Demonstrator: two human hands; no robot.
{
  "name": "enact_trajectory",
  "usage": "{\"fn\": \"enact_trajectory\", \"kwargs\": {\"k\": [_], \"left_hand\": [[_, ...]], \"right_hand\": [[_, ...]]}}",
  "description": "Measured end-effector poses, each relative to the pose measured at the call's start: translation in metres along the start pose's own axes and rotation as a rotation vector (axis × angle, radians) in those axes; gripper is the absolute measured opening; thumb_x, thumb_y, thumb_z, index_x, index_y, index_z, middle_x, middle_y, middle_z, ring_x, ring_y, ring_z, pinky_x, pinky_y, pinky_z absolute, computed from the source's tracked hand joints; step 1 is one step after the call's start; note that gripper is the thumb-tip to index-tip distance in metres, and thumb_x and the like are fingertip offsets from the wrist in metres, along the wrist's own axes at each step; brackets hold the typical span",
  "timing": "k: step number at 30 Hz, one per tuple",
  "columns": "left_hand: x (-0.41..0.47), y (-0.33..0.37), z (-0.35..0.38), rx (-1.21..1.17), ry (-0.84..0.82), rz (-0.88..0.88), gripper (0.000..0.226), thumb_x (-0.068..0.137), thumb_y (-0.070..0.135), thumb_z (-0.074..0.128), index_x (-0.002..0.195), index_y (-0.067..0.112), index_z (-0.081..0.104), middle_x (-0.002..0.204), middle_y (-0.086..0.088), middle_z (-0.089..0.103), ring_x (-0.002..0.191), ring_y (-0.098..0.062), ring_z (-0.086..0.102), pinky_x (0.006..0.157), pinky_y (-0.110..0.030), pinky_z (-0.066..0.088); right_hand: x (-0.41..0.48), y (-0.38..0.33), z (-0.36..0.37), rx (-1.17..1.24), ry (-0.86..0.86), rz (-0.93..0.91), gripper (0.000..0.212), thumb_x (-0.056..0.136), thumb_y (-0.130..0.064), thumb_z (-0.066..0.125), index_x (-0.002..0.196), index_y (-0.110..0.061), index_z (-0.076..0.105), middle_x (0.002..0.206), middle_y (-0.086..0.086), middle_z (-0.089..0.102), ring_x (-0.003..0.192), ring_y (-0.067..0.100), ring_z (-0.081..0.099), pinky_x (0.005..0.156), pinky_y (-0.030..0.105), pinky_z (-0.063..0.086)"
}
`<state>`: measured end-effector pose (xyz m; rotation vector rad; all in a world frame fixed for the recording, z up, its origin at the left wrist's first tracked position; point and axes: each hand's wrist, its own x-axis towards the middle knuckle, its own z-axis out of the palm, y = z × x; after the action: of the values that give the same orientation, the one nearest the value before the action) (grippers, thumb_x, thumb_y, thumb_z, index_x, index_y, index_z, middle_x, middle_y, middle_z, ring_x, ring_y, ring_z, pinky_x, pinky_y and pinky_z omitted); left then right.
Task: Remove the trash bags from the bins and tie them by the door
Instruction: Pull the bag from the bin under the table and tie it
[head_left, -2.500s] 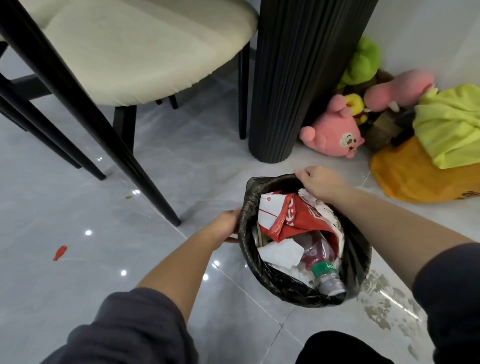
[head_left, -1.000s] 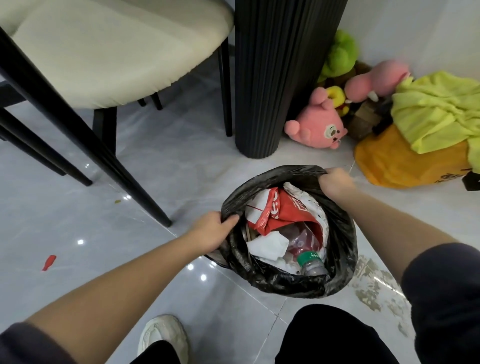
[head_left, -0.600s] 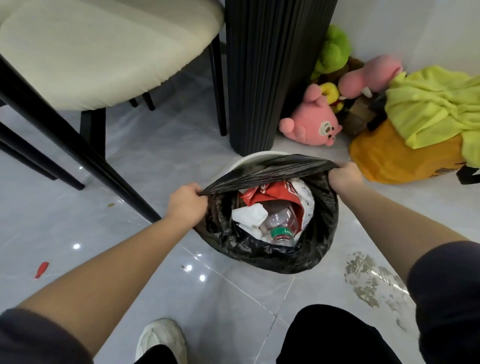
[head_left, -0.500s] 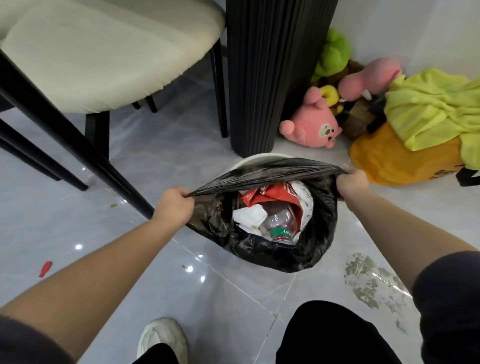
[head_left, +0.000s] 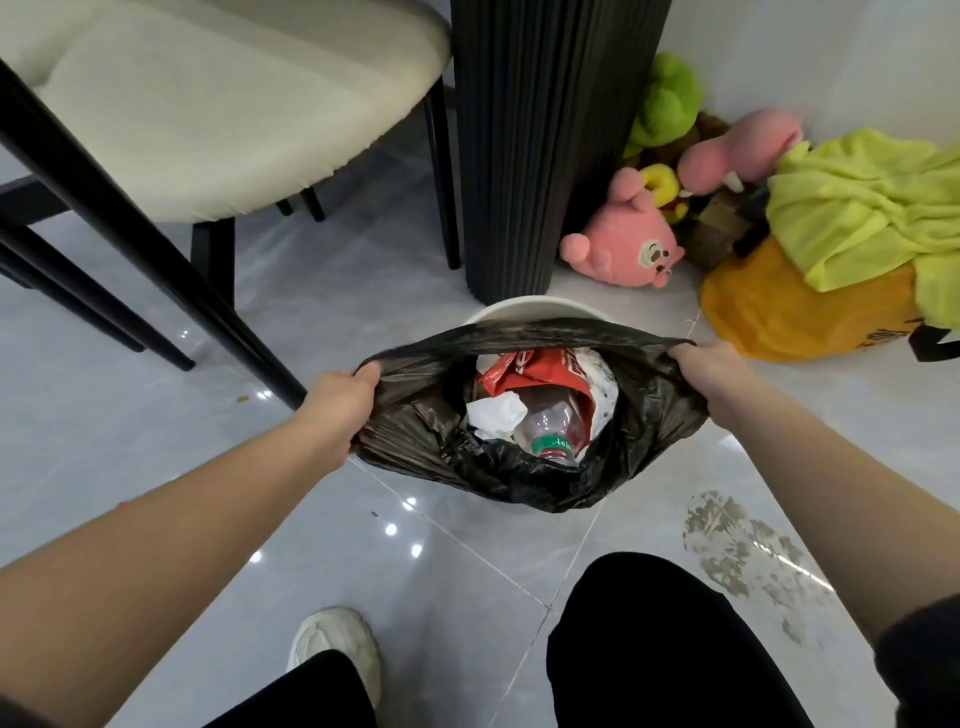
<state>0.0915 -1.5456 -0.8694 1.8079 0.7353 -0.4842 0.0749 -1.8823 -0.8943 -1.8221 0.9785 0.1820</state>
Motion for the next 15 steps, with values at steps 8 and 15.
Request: {"fn": "enact_trajectory", "kwargs": {"k": [8,15], "left_hand": [[-0.022,-0.002,-0.012,0.631,-0.457,-0.079,0.027,0.078,0.042,0.072,0.091,0.019,0.064,0.074,0.004,0.067,0.065,-0.012,0.059,0.058,-0.022,0.041],[-0.019,0.007,-0.026,0.306,-0.519,-0.243,0.02,0.086,0.027,0.065,0.073,0.019,0.053,0.041,0.007,0.029,0.038,-0.009,0.021,0.036,-0.016,0.016]], "right_hand": [[-0.01,0.016,-0.015,-0.206,-0.144,0.078,0.03,0.085,-0.037,0.065,0.078,-0.01,0.057,0.072,0.013,0.057,0.061,0.025,0.052,0.058,0.03,0.043],[-0.013,0.009,-0.014,-0.013,-0.168,0.154,0.015,0.09,-0.025,0.057,0.096,-0.011,0.059,0.088,0.013,0.066,0.076,0.027,0.06,0.088,0.042,0.05]]}}
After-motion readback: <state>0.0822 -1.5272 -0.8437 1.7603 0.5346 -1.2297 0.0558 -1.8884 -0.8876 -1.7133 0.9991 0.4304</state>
